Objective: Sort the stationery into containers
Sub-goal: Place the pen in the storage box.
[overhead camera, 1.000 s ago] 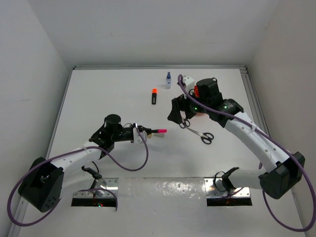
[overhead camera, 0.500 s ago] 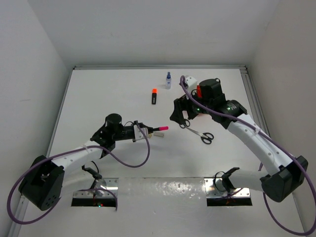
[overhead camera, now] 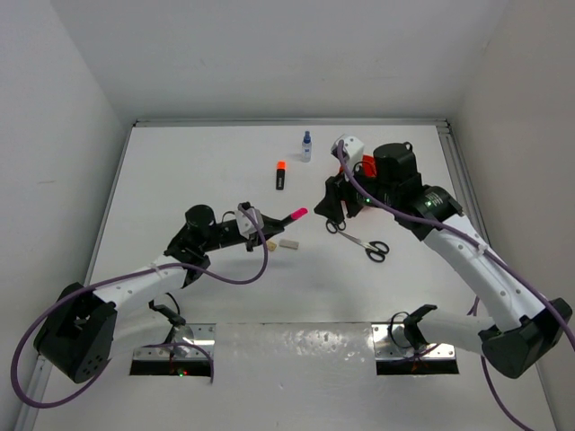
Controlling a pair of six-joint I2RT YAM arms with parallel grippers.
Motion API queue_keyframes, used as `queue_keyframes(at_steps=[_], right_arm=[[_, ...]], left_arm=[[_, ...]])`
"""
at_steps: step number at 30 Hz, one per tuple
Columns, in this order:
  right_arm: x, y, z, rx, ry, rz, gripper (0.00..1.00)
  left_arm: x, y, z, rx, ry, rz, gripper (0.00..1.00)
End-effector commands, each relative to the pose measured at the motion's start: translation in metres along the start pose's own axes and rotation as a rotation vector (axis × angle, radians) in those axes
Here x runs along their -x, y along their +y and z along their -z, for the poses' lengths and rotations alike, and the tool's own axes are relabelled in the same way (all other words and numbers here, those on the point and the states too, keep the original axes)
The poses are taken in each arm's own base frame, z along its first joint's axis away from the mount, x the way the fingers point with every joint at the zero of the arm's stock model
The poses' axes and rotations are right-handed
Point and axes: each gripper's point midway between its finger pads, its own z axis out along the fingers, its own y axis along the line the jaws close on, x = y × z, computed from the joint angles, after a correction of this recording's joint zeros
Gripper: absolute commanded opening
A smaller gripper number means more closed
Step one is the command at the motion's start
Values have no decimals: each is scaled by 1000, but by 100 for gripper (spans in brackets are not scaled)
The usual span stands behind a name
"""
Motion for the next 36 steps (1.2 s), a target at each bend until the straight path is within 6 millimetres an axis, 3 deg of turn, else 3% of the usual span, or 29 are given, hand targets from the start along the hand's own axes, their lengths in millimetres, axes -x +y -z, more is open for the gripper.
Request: queue_keyframes(at_steps=[1, 3, 7, 15, 21, 30, 36], right_arm=[[27, 9, -2, 69, -63, 52, 55], [31, 13, -6, 101, -69, 55, 55], [41, 26, -16, 200, -94, 56, 67], [40, 40, -39, 279, -70, 46, 68], [48, 51, -53, 336, -81, 48, 46], [40, 54, -58, 344, -94, 10, 2], [43, 65, -61, 378, -140, 9, 0]], left_arm=[[39, 10, -3, 31, -107, 9, 0], [43, 11, -3, 39, -126, 21, 0], [52, 13, -3, 52, -168, 55, 0], [58, 14, -4, 59, -201, 80, 0], [64, 16, -2, 73, -226, 67, 0], [70, 24, 2, 129, -252, 51, 0], [70, 28, 4, 162, -266, 49, 0]])
